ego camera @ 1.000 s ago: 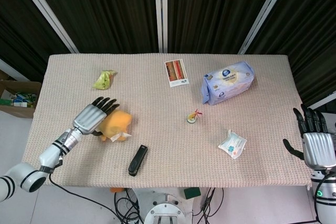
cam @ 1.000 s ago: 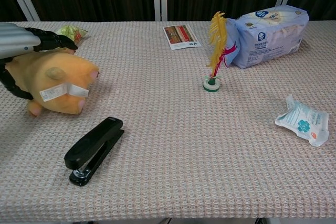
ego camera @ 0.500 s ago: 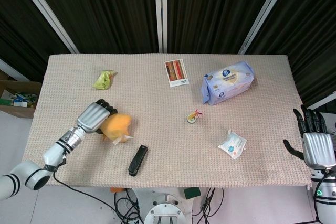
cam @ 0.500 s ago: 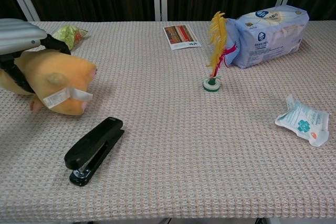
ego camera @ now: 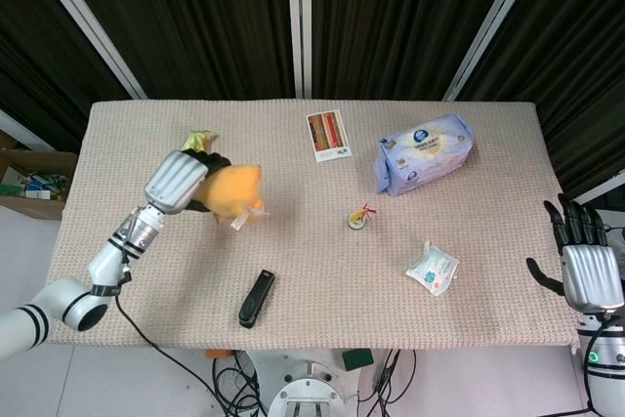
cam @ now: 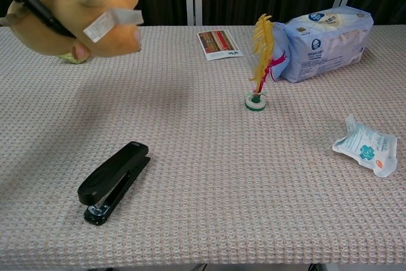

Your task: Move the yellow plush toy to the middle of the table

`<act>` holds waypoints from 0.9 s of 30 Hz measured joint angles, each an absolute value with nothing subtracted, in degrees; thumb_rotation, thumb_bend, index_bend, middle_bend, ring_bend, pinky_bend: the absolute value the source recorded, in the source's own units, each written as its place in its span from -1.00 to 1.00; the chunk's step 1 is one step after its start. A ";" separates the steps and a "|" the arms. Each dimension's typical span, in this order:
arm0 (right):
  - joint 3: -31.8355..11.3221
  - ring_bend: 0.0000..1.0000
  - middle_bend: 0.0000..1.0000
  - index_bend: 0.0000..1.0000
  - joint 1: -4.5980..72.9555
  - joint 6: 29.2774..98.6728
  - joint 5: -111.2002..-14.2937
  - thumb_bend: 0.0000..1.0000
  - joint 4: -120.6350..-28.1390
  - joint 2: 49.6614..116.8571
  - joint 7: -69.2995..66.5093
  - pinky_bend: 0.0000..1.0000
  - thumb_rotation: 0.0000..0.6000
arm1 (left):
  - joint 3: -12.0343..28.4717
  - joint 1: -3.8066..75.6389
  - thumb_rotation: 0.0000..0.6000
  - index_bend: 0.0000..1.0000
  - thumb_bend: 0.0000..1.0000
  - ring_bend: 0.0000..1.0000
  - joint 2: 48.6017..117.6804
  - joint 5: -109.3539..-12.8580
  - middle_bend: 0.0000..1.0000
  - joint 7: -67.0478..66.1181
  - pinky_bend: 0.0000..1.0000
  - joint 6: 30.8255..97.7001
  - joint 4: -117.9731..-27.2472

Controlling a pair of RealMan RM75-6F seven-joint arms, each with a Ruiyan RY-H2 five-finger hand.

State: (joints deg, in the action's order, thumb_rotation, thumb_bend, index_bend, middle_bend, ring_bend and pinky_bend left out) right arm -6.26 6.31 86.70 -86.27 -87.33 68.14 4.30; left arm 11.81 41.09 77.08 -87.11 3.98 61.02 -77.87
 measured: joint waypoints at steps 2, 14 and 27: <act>-6.23 -1.00 -1.00 -1.00 6.59 86.51 -86.54 -0.45 -87.45 68.32 4.44 -1.00 1.00 | 13.76 43.62 1.00 0.50 -0.58 0.19 77.37 -85.12 0.63 3.56 0.12 58.59 -78.18; -6.05 -1.00 -1.00 -1.00 7.11 85.82 -86.62 -0.45 -87.70 68.16 4.75 -1.00 1.00 | 20.27 60.45 1.00 0.50 -0.54 0.19 90.25 -74.82 0.63 -2.55 0.11 44.24 -65.28; -6.36 -1.00 -1.00 -1.00 6.98 85.45 -85.14 -0.44 -85.65 68.52 2.88 -1.00 1.00 | 19.90 67.21 1.00 0.09 -0.57 0.10 102.88 -69.30 0.46 -0.30 -0.09 37.82 -47.28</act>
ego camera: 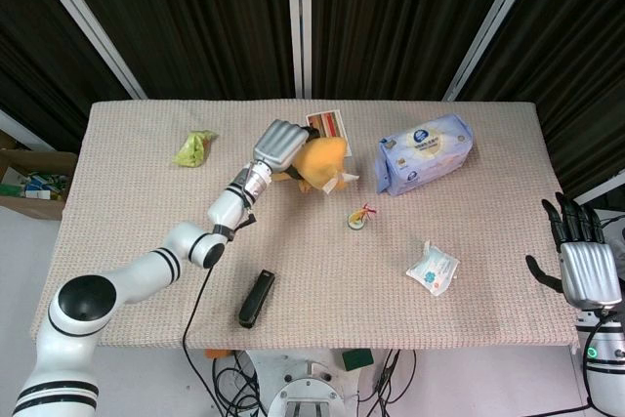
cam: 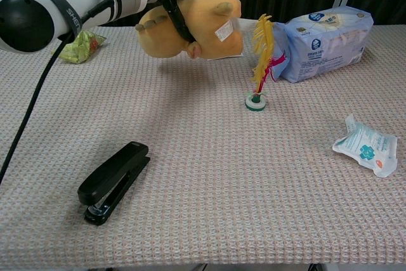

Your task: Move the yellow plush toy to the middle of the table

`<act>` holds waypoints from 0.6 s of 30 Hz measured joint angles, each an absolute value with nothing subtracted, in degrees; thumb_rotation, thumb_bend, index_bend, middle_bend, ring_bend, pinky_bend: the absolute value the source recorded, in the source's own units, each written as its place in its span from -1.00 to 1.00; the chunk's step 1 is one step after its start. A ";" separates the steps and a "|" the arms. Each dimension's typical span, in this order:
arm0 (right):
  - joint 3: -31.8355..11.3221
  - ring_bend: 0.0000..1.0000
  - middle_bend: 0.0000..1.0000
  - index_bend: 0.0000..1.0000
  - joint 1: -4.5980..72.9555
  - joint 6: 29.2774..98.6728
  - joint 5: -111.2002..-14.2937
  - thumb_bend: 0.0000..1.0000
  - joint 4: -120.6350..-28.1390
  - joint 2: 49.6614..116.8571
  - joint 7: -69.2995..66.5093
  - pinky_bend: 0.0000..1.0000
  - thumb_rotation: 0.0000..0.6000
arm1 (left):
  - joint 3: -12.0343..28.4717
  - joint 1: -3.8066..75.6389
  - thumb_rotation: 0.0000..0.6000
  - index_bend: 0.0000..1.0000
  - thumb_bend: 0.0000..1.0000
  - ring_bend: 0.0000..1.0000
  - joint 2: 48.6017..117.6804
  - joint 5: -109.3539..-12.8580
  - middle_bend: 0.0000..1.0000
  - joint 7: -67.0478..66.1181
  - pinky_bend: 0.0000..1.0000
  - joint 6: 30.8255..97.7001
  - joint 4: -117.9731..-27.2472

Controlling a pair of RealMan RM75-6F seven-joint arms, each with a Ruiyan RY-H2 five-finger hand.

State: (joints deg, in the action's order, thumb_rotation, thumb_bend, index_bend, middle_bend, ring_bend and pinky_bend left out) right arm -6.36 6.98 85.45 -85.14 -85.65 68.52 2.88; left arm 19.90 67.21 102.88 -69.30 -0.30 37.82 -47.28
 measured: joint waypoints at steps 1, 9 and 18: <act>-6.43 -1.00 -1.00 -1.00 7.01 85.37 -84.99 -0.45 -85.57 68.54 2.80 -1.00 1.00 | 19.77 67.44 1.00 -0.05 -0.59 0.08 103.18 -69.07 0.42 0.00 -0.11 37.50 -46.79; -6.45 -1.00 -1.00 -1.00 7.06 85.61 -85.11 -0.45 -85.56 68.66 3.08 -1.00 1.00 | 19.86 67.90 1.00 -0.89 -0.80 -0.37 102.70 -66.91 -0.30 1.99 -0.25 34.39 -48.06; -6.57 -1.00 -1.00 -1.00 7.03 85.58 -84.67 -0.45 -85.73 68.67 3.65 -1.00 1.00 | 18.85 67.08 1.00 -0.94 -0.90 -0.51 99.92 -66.42 -0.60 2.16 -0.36 33.96 -51.95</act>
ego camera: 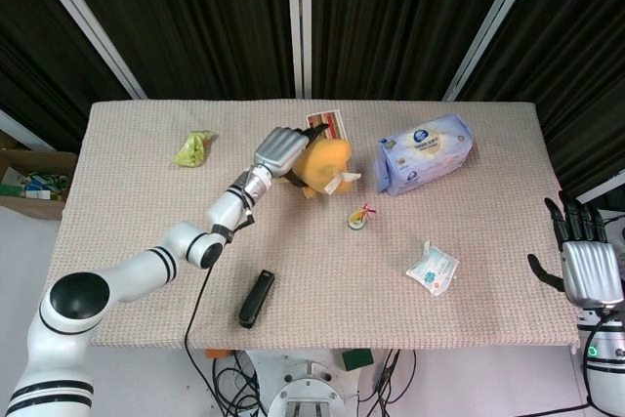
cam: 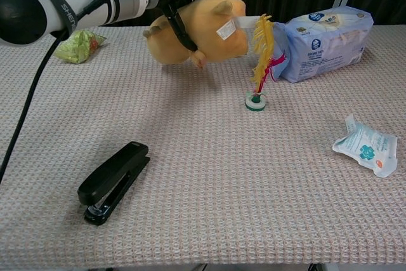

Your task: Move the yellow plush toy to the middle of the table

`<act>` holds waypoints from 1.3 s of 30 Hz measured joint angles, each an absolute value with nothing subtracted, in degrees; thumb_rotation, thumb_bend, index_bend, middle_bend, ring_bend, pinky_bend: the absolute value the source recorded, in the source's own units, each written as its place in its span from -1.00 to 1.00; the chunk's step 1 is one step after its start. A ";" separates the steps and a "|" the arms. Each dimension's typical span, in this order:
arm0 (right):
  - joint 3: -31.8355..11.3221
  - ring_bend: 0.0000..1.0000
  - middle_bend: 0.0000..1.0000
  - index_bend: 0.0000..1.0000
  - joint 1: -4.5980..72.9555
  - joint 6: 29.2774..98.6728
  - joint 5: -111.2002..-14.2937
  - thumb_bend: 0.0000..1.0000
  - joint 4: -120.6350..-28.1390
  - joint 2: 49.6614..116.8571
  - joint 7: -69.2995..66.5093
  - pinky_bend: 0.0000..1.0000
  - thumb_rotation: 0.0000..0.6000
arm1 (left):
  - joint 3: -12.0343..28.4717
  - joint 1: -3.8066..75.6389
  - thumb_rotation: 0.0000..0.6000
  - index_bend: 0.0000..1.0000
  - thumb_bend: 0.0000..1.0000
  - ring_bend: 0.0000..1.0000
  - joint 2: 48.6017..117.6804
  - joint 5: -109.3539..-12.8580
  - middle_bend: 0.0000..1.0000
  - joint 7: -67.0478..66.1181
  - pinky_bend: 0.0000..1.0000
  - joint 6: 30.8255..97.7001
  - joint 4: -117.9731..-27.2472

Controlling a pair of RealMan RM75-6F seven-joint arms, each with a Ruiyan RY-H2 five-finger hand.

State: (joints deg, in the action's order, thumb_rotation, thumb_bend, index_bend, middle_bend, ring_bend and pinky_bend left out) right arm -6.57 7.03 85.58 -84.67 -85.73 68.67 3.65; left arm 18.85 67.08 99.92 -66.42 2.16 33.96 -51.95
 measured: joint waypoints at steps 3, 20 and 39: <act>-6.62 -1.00 -1.00 -1.00 7.13 85.58 -84.72 -0.45 -85.84 68.73 3.76 -1.00 1.00 | 18.41 66.86 1.00 -0.96 -0.94 -0.63 98.71 -66.04 -0.65 1.89 -0.45 33.36 -53.48; -6.67 -1.00 -1.00 -1.00 6.91 86.70 -85.32 -0.45 -86.78 68.17 4.04 -1.00 1.00 | 16.30 65.40 1.00 -1.00 -1.00 -1.00 91.30 -64.31 -1.00 -1.07 -0.76 33.50 -63.25; -3.73 -1.00 -1.00 -1.00 5.60 86.55 -87.74 -0.45 -82.58 67.82 -0.34 -1.00 1.00 | 2.69 29.29 1.00 -0.97 -0.96 -0.96 64.97 -75.97 -0.92 -14.69 -0.71 81.90 -93.74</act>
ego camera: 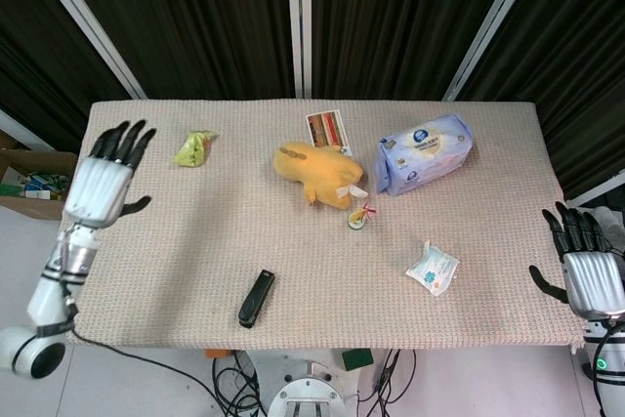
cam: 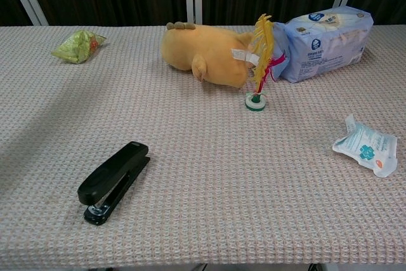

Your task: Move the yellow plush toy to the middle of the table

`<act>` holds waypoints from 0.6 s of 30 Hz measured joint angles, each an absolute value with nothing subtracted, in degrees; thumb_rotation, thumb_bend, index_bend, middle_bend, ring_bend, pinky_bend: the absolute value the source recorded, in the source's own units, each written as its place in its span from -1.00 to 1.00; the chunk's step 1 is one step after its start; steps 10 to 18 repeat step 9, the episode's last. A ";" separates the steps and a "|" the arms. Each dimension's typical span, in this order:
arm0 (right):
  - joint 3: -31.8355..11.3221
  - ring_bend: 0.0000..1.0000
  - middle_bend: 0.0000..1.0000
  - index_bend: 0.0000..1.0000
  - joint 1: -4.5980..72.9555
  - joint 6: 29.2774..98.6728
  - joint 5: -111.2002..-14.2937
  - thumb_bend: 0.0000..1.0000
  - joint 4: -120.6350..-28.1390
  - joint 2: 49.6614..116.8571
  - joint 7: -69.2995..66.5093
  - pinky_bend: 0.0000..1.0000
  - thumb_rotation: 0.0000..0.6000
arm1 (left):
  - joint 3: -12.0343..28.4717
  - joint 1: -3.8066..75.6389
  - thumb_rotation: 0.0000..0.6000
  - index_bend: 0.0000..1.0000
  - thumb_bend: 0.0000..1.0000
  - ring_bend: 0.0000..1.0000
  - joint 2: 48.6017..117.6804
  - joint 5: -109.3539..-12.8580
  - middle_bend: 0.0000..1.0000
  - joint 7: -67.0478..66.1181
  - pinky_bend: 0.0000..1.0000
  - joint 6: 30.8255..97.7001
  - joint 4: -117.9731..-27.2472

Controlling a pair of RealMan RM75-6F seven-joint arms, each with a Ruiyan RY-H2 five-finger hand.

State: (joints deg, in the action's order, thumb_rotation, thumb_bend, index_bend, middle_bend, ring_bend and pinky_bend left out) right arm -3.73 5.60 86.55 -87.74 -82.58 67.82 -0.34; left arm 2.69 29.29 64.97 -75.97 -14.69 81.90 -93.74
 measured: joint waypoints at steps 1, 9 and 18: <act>-3.71 -1.00 -1.00 -1.00 5.49 86.20 -87.10 -0.44 -82.39 67.93 -0.03 -1.00 1.00 | 0.55 25.36 1.00 -0.96 -0.96 -0.96 64.69 -76.86 -0.91 -13.78 -0.71 84.60 -93.63; -3.56 -1.00 -1.00 -1.00 5.03 82.81 -83.41 -0.44 -79.90 68.97 1.75 -1.00 1.00 | -7.52 9.06 1.00 -0.95 -1.00 -0.96 68.65 -81.88 -0.90 -4.55 -0.71 94.38 -84.06; -3.56 -1.00 -1.00 -1.00 5.03 82.81 -83.41 -0.44 -79.90 68.97 1.75 -1.00 1.00 | -7.52 9.06 1.00 -0.95 -1.00 -0.96 68.65 -81.88 -0.90 -4.55 -0.71 94.38 -84.06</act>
